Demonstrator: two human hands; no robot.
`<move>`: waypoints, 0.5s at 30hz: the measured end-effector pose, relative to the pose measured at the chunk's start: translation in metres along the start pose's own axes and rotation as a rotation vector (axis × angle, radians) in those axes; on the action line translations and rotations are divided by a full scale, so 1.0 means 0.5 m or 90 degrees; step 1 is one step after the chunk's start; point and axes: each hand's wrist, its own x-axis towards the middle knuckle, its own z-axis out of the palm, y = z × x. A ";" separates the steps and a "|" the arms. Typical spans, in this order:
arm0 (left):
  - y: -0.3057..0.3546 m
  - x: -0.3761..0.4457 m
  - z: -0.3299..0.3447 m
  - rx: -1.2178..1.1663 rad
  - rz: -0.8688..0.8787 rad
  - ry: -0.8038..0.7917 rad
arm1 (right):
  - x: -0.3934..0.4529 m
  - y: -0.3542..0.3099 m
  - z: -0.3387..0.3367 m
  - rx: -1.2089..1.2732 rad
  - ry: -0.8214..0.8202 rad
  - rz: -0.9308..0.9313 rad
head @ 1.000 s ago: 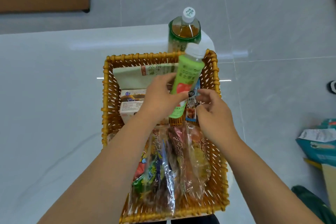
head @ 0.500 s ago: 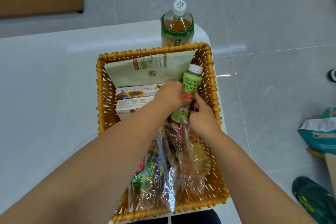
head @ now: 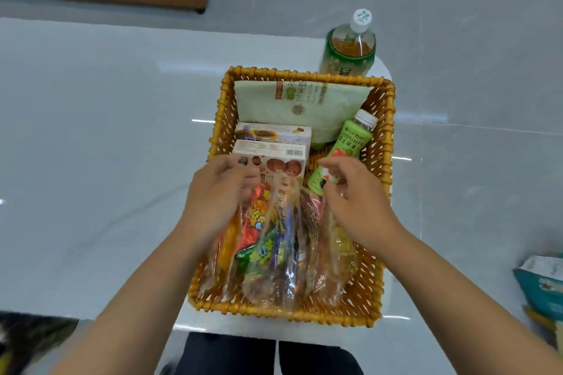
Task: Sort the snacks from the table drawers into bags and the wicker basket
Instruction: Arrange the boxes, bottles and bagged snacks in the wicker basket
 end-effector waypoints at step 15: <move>-0.207 -0.207 0.083 -0.006 -0.113 0.047 | 0.087 -0.024 0.033 -0.050 -0.276 -0.062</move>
